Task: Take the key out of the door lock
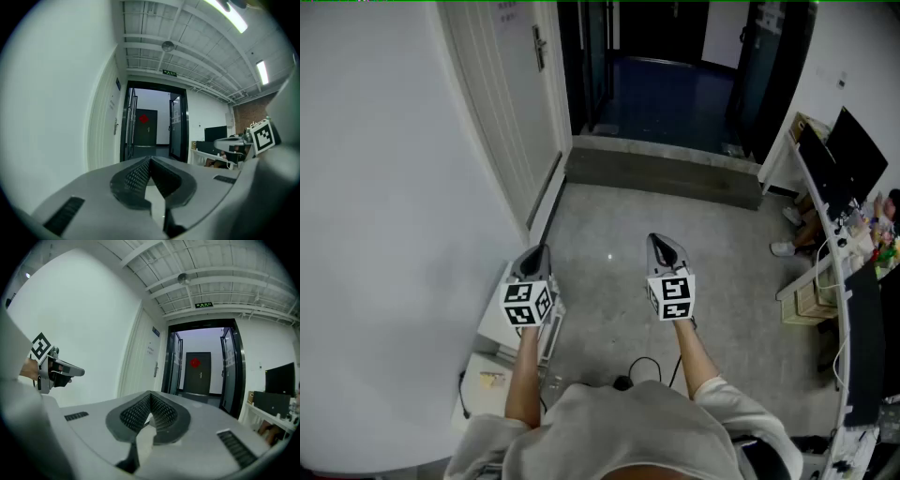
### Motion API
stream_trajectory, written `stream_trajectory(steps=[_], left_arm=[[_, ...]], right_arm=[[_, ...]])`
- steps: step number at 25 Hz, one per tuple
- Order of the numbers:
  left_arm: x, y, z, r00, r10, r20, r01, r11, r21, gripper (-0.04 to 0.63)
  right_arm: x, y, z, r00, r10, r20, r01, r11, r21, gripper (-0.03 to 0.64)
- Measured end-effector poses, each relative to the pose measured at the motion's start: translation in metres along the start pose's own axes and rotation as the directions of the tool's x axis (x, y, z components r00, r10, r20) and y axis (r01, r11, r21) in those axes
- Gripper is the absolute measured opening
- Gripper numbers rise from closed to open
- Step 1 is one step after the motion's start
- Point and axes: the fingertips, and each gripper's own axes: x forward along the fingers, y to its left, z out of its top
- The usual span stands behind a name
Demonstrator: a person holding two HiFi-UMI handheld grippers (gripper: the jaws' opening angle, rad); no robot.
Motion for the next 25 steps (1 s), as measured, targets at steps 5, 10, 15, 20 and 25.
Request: stream_trajectory(steps=[5,10,15,20,25], left_arm=[[0.009,-0.007,-0.005,1.000,0.003,-0.002,-0.003,1.000,-0.002,0.018],[0.025,-0.019,-0.010,1.000,0.010,-0.005,-0.010,1.000,-0.005,0.018],[0.041,-0.031,-0.015,1.000,0.015,-0.014,-0.015,1.000,0.001,0.018],[0.055,-0.040,-0.022,0.999,0.022,-0.028,-0.022,1.000,-0.001,0.018],[0.068,-0.032,-0.025,0.999,0.035,-0.041,-0.035,0.999,-0.003,0.018]], right_arm=[[0.002,-0.009,-0.004,1.000,0.003,0.005,-0.003,1.000,0.004,0.022],[0.006,-0.022,-0.013,1.000,0.027,0.002,-0.027,1.000,-0.001,0.023],[0.014,-0.034,-0.021,0.999,0.049,-0.004,-0.049,0.999,-0.006,0.023],[0.023,-0.048,-0.030,0.998,0.060,-0.003,-0.060,0.998,0.012,0.023],[0.040,-0.049,-0.035,0.997,0.079,-0.009,-0.079,0.997,0.011,0.023]])
